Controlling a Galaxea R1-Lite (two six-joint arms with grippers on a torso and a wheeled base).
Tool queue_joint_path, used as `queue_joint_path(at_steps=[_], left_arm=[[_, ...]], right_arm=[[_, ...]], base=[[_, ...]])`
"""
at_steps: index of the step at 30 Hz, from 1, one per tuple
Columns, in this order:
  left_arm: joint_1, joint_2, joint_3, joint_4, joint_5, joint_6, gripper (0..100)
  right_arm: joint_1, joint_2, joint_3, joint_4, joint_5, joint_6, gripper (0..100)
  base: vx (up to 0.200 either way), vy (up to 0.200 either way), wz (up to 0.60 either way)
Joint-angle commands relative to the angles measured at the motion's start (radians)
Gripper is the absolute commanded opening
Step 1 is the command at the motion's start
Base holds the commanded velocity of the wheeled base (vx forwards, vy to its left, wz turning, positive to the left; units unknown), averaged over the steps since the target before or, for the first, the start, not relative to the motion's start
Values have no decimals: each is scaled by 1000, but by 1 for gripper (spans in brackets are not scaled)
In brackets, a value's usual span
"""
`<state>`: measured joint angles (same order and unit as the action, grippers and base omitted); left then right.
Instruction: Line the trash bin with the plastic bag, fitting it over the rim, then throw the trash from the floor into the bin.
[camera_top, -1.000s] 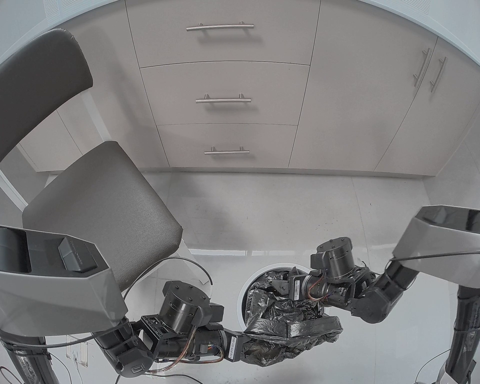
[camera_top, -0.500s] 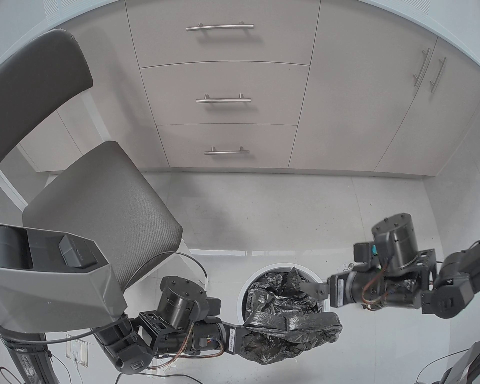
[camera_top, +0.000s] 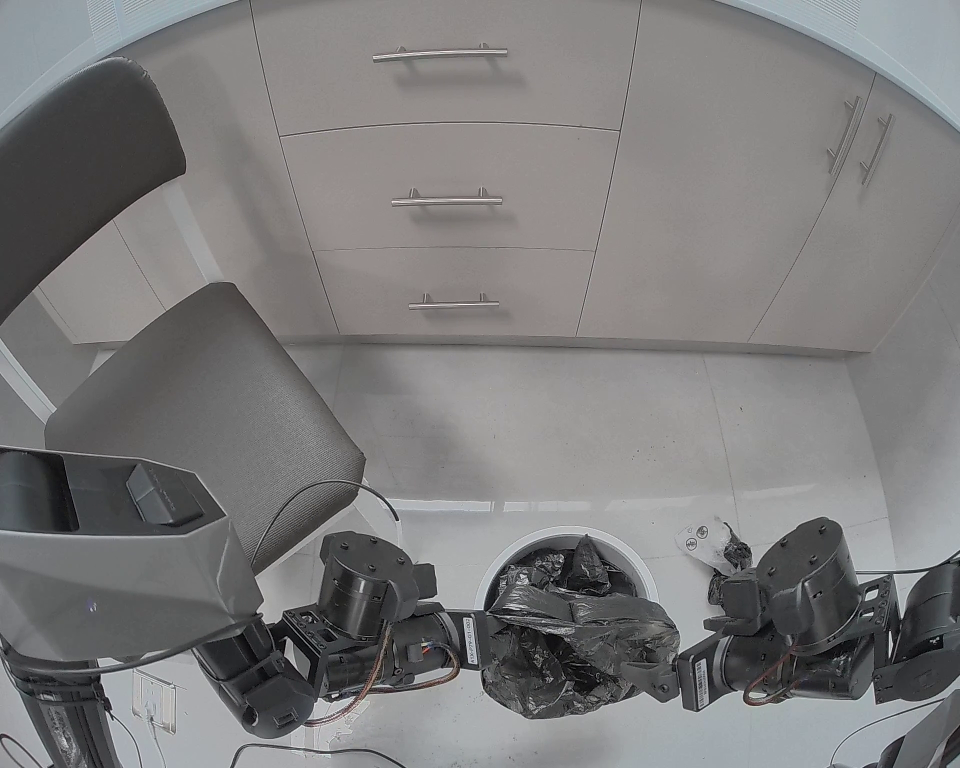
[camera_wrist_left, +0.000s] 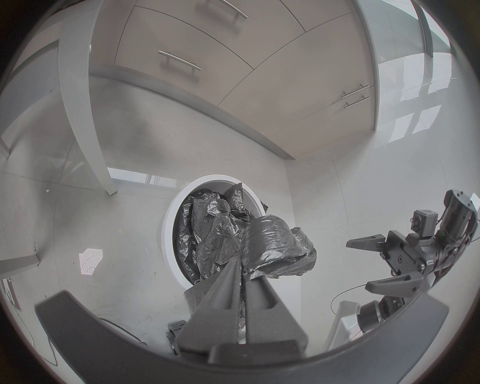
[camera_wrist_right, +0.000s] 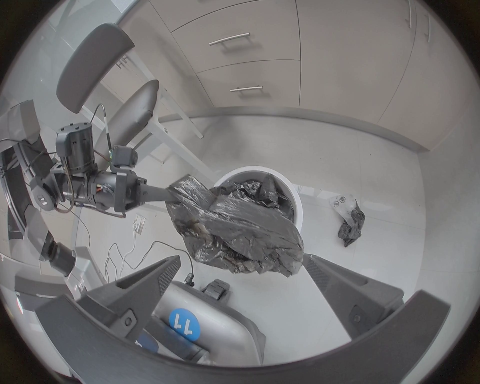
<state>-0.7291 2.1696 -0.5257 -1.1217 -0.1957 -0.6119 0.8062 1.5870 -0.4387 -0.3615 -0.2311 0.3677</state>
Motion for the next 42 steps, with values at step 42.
queue_joint_path(at_steps=[42], left_arm=[[60, 101, -120, 8, -4, 0, 0]], right_arm=[[-254, 510, -307, -234, 15, -104, 100]], base=[[0, 0, 0]])
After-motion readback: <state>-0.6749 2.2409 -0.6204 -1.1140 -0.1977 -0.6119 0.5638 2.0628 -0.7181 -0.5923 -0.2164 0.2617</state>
